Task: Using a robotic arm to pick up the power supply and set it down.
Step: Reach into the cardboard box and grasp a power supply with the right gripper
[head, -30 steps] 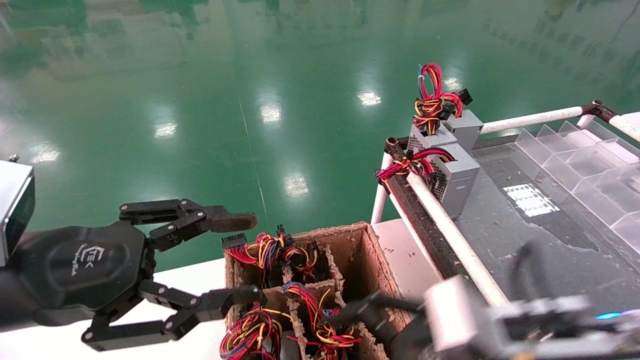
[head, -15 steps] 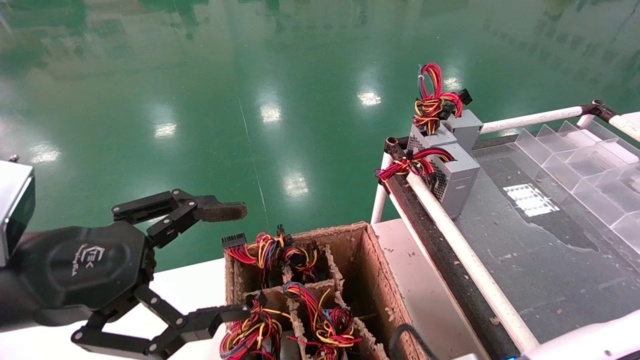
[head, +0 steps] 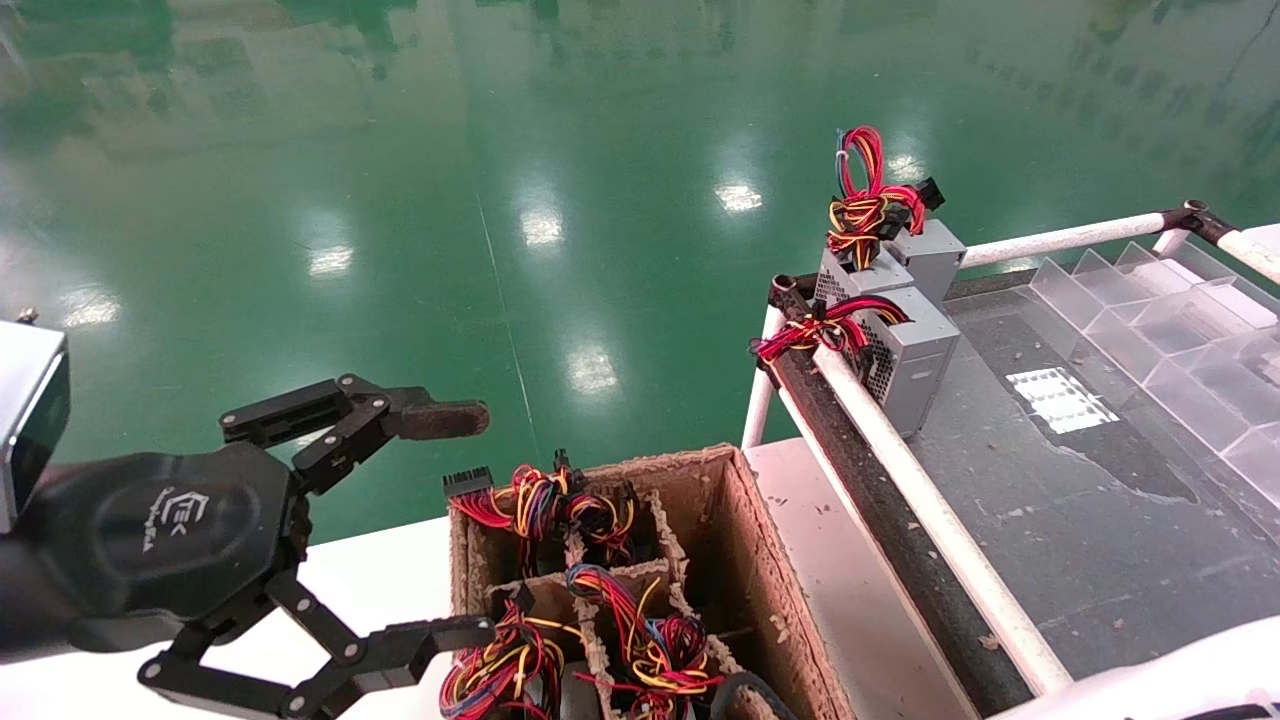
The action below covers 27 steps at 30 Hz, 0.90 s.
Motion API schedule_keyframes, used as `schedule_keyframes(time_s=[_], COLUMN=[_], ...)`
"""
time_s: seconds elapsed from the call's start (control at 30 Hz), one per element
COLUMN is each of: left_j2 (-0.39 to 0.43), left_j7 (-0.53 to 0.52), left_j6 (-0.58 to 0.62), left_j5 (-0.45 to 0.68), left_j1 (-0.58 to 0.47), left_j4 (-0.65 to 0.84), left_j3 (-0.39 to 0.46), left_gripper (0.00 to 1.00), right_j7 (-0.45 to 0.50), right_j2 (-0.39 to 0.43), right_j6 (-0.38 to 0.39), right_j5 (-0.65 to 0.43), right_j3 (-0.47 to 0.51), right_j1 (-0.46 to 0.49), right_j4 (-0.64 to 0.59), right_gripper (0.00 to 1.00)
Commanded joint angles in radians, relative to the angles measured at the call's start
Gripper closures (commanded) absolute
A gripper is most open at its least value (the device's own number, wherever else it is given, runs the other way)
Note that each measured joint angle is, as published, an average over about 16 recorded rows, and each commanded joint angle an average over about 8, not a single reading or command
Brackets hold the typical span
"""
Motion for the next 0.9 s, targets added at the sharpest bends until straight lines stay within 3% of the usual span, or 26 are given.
schedule_keyframes(time_s=[0.03, 0.9], left_j2=[0.000, 0.000], left_j7=[0.000, 0.000], left_j6=[0.000, 0.000], left_j5=[0.000, 0.000], left_j1=[0.000, 0.000], left_j4=[0.000, 0.000], left_j3=[0.000, 0.000], left_gripper=[0.00, 0.00], right_j7=[-0.004, -0.044], right_j2=[-0.002, 0.022], right_j6=[0.011, 0.027], right_j5=[-0.007, 0.022], right_j3=[0.000, 0.024], right_j1=[-0.004, -0.044], right_j4=[0.002, 0.015], right_gripper=[1.00, 1.00])
